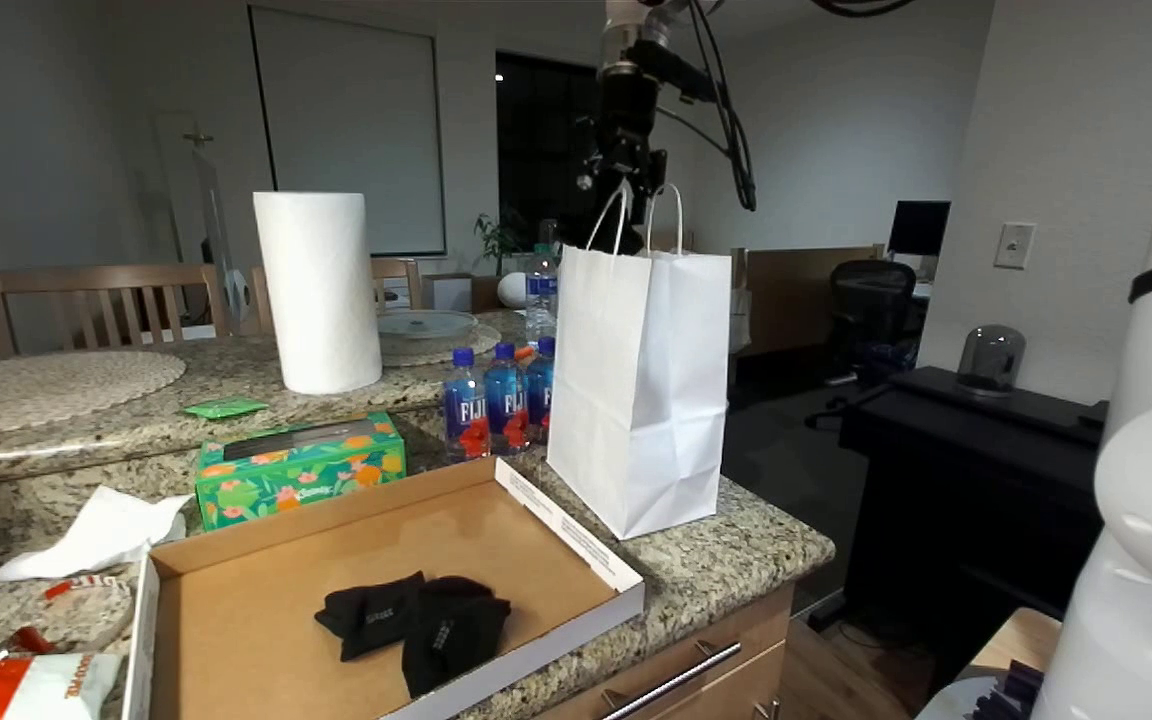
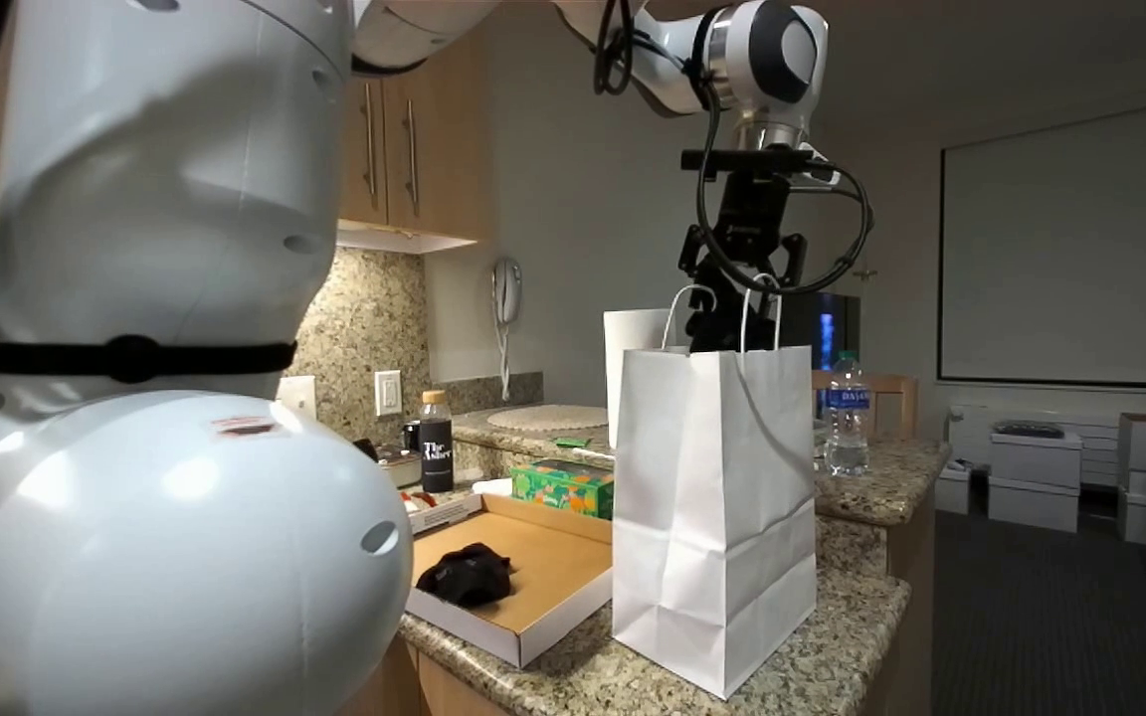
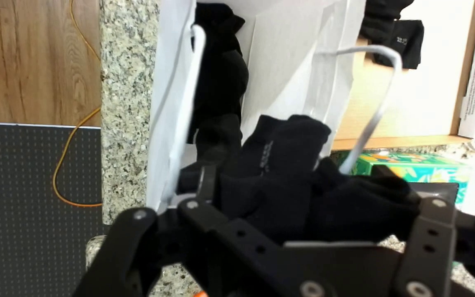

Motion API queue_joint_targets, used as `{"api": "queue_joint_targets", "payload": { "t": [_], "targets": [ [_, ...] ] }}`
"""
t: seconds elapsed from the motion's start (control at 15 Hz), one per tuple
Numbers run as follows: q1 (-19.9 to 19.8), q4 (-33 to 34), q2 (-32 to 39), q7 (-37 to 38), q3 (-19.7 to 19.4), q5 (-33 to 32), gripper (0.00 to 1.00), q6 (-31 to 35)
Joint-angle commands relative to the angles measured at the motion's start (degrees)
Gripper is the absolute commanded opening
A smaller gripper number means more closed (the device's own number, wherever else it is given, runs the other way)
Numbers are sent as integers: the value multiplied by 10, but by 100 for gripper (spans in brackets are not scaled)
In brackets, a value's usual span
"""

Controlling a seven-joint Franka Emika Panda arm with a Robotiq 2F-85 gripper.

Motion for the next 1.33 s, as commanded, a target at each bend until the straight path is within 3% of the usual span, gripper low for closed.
{"api": "queue_joint_targets", "payload": {
  "t": [0.0,0.53,0.87,1.0,1.27],
  "targets": [
    [-15,-3,-9,6,10,9,100,-7],
    [-12,22,-69,3,14,77,100,35],
    [35,28,-80,12,39,43,100,55],
    [58,23,-72,29,61,9,100,85],
    [120,4,-46,151,110,-167,100,168]
  ]
}}
